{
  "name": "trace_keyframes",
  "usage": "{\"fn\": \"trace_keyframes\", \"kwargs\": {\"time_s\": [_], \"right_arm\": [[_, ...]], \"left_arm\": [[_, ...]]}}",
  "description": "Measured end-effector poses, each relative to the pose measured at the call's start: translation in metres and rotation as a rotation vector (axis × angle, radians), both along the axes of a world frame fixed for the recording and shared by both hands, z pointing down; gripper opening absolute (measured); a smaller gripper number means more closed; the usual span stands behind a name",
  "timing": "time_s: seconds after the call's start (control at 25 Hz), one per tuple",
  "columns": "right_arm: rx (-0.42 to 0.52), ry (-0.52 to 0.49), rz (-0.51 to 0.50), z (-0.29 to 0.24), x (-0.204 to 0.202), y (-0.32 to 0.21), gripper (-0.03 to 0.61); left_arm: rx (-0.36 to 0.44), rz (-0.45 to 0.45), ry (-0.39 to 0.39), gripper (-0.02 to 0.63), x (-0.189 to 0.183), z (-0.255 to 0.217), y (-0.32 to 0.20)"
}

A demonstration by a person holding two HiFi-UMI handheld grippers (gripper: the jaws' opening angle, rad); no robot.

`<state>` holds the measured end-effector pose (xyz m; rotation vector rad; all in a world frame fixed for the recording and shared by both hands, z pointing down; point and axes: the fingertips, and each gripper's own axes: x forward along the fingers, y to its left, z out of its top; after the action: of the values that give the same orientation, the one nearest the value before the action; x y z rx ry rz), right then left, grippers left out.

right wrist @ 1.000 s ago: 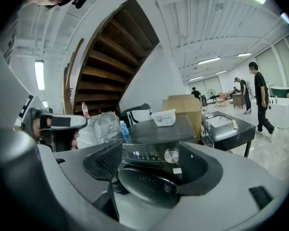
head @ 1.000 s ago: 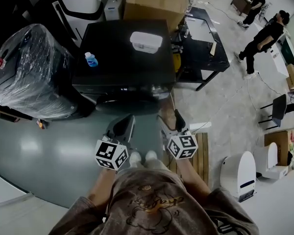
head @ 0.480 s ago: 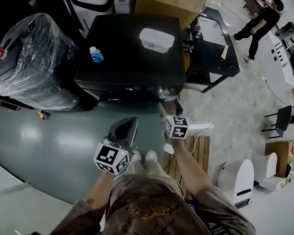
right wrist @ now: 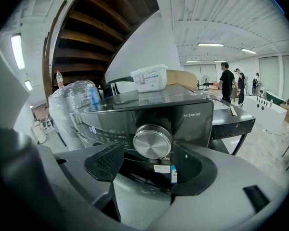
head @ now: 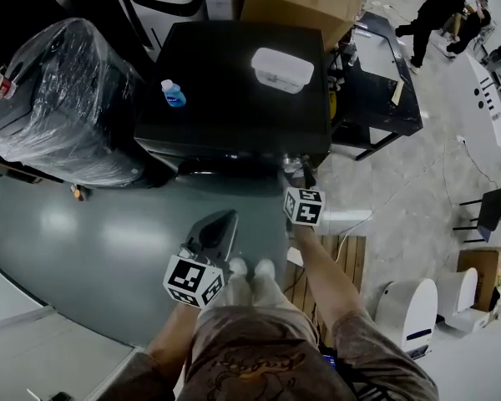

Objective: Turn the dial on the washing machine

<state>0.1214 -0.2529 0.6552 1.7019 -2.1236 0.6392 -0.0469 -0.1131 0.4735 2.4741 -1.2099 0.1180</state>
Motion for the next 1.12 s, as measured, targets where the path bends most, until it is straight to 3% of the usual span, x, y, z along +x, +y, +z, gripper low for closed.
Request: {"fn": "trace_keyframes", "kwargs": {"time_s": [0.12, 0.24, 0.4, 1.12], "right_arm": [[0.002, 0.011, 0.009, 0.000, 0.001, -0.003, 0.293], [-0.002, 0.008, 0.042, 0.000, 0.008, -0.005, 0.204], [-0.011, -0.027, 0.050, 0.002, 0.008, -0.006, 0.204], [-0.026, -0.827, 0.286, 0.007, 0.015, -0.003, 0.205]], "left_arm": [[-0.002, -0.003, -0.006, -0.008, -0.002, 0.000, -0.001], [-0.003, -0.002, -0.007, -0.008, -0.003, 0.000, -0.003], [-0.009, 0.009, -0.003, -0.008, 0.000, 0.001, -0.005], [-0.022, 0.029, -0.019, -0.008, 0.008, 0.004, -0.007]]}}
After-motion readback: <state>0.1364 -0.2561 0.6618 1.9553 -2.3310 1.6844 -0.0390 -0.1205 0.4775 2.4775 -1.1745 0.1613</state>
